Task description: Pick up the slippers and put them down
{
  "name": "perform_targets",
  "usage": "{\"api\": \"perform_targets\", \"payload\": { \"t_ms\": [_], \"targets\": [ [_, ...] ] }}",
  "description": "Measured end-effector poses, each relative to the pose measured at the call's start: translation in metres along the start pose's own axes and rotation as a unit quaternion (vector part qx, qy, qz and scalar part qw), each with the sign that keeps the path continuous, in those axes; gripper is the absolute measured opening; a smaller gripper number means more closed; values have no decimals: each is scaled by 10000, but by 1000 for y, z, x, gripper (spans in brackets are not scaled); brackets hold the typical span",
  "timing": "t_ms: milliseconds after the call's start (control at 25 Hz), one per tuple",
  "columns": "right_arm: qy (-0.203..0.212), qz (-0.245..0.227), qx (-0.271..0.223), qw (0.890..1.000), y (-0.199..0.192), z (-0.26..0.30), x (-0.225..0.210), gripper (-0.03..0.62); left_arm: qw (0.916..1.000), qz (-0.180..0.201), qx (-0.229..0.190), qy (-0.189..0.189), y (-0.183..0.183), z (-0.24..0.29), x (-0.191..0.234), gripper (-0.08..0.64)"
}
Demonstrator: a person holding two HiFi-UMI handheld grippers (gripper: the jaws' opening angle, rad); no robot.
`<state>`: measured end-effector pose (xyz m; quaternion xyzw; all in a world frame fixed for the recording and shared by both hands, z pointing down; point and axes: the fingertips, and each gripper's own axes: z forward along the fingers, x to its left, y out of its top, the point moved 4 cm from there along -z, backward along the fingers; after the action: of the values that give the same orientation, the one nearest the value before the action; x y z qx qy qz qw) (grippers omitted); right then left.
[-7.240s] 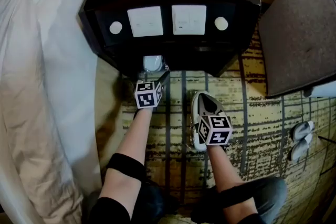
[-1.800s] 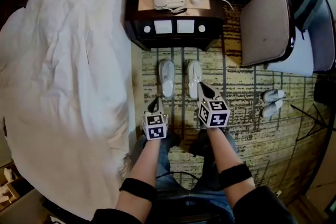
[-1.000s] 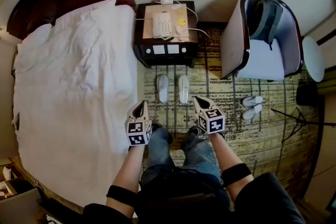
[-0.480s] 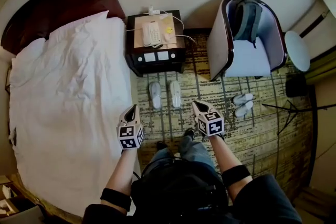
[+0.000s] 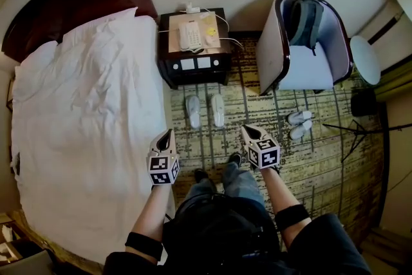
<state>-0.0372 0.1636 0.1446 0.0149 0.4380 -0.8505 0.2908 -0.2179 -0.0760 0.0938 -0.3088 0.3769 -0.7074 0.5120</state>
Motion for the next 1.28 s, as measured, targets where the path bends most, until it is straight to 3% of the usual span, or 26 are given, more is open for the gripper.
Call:
{"api": "perform_targets", "payload": {
  "t_ms": [280, 720, 1040, 1280],
  "targets": [
    [-22, -5, 2, 10000, -7, -3, 15, 2, 9999, -94, -102, 63, -9, -17, 6, 4],
    [-52, 131, 22, 9999, -22, 2, 39, 2, 9998, 90, -128, -133, -13, -25, 14, 4],
    [-3, 525, 15, 9986, -42, 19, 50, 29, 9992, 193, -92, -326, -20, -19, 20, 4],
    [-46, 985, 94, 9951, -64, 45, 32, 37, 9981, 343, -28, -518, -26, -3, 20, 4]
  ]
}}
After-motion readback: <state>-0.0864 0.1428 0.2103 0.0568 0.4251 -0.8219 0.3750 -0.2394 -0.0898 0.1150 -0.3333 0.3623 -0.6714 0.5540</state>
